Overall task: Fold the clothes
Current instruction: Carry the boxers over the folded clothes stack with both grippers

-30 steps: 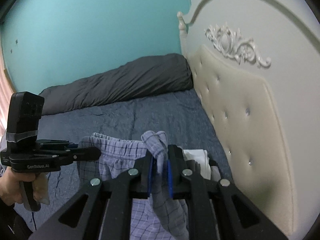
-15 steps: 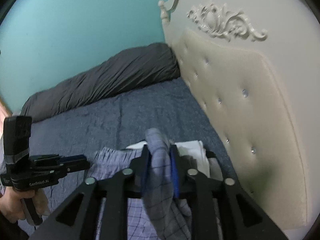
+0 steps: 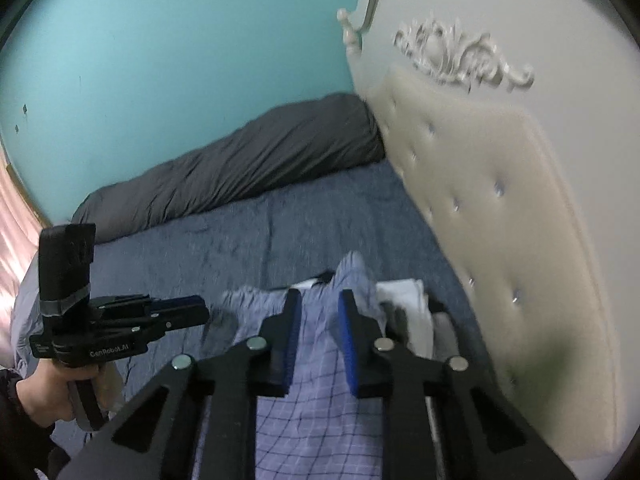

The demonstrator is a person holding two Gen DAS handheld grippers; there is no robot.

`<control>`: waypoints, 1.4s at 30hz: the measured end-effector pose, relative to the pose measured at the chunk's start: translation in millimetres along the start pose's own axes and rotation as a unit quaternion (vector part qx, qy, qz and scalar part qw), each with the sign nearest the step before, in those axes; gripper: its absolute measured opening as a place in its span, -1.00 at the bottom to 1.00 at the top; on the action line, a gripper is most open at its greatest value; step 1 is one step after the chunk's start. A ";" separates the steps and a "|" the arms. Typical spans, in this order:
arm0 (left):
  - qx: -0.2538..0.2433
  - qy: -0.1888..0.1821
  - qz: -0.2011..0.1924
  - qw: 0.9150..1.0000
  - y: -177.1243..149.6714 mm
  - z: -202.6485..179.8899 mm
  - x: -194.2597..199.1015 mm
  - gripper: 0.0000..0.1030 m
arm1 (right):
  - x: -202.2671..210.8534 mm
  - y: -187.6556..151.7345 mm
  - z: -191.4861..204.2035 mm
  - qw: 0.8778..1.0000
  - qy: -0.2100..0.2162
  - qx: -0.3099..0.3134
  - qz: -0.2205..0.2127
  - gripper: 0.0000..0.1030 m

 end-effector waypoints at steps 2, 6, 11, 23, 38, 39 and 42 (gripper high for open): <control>0.001 0.004 0.006 1.000 -3.7 1.5 -5.1 -0.67 | -10.0 -4.9 -5.4 1.000 -0.013 -0.015 0.011 -0.66; 0.002 0.017 0.015 1.000 -11.2 7.9 -15.4 -0.67 | -19.7 -15.6 -27.5 0.997 -0.040 -0.054 0.023 -0.66; 0.006 0.016 0.017 1.000 -15.3 12.3 -18.0 -0.67 | -23.9 -30.1 -46.8 0.994 -0.056 -0.086 0.035 -0.68; -0.034 0.018 -0.006 0.999 -5.4 -8.3 1.2 -0.67 | -7.5 -0.9 -25.8 0.997 0.001 -0.079 -0.012 -0.68; -0.050 -0.002 0.002 0.999 -14.4 -17.5 20.0 -0.67 | 7.8 -18.7 -41.3 0.995 -0.021 -0.099 -0.013 -0.68; -0.054 -0.008 0.003 0.999 -18.0 -21.3 24.7 -0.67 | 15.7 -21.5 -37.5 0.995 -0.014 -0.095 -0.016 -0.68; -0.058 -0.019 0.007 0.998 -32.2 -31.3 33.0 -0.66 | 34.4 -35.1 -26.7 0.997 -0.001 -0.082 -0.018 -0.68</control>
Point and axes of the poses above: each gripper's, at about its wrist camera, not at the fingertips, and x roughly against the way its jaws point, z to its left, y to its top, the point moved 5 cm from there along -x, roughly the way its jaws point, and after that the axes turned 8 degrees about -z, right-handed, at the moved point
